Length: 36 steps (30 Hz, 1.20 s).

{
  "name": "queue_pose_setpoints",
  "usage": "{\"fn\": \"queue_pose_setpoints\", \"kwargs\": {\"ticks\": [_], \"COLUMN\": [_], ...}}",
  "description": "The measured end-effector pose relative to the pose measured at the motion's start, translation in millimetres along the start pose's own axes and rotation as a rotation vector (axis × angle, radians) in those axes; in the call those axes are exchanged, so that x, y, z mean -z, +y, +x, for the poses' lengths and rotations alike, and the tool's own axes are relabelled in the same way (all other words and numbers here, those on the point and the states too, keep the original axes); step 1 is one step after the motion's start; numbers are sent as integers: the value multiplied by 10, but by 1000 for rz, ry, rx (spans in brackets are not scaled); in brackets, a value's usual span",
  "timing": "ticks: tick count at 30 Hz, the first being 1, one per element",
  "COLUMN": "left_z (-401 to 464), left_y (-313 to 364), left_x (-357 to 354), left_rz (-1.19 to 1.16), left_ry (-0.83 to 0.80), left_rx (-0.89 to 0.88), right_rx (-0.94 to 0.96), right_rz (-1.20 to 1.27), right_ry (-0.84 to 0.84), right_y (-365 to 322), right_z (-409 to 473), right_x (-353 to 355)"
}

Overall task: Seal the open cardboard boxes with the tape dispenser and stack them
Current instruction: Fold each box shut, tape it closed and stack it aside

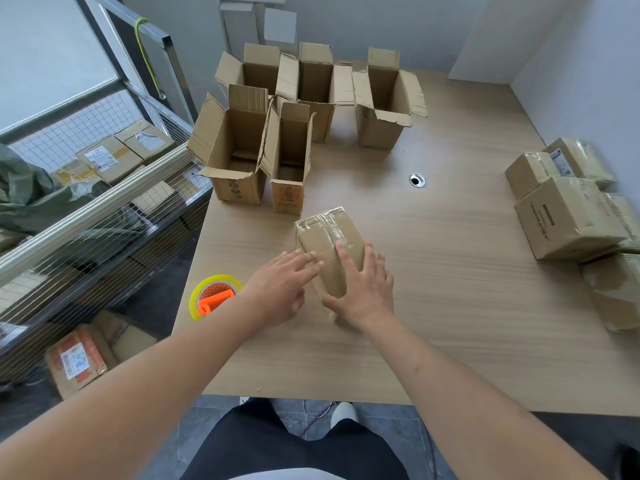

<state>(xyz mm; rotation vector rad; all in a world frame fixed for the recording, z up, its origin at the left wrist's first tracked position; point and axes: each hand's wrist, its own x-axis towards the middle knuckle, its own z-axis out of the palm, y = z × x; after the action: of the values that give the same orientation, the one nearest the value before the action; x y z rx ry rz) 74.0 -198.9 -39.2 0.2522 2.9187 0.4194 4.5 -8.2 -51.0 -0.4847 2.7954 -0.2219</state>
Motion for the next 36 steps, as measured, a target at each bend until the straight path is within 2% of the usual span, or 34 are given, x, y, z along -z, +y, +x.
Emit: {"fn": "queue_pose_setpoints", "kwargs": {"ticks": [8,21,29,36], "left_z": [62,233,319,311], "left_y": [-210,-353,-51,533], "left_x": [382,1195,1700,1901], "left_rz": [-15,110,100,123], "left_ry": [36,25,115,173], "left_rx": [112,-53,-126,-226], "right_rx": [-122,-314,-393,-401], "right_rz": [-43,-4,72,99], "right_ry": [-53,66,154,237], "right_y": [-151,-496,-450,-113], "right_z": [36,-217,-475,-813], "right_x": [141,768,1319,1711]}}
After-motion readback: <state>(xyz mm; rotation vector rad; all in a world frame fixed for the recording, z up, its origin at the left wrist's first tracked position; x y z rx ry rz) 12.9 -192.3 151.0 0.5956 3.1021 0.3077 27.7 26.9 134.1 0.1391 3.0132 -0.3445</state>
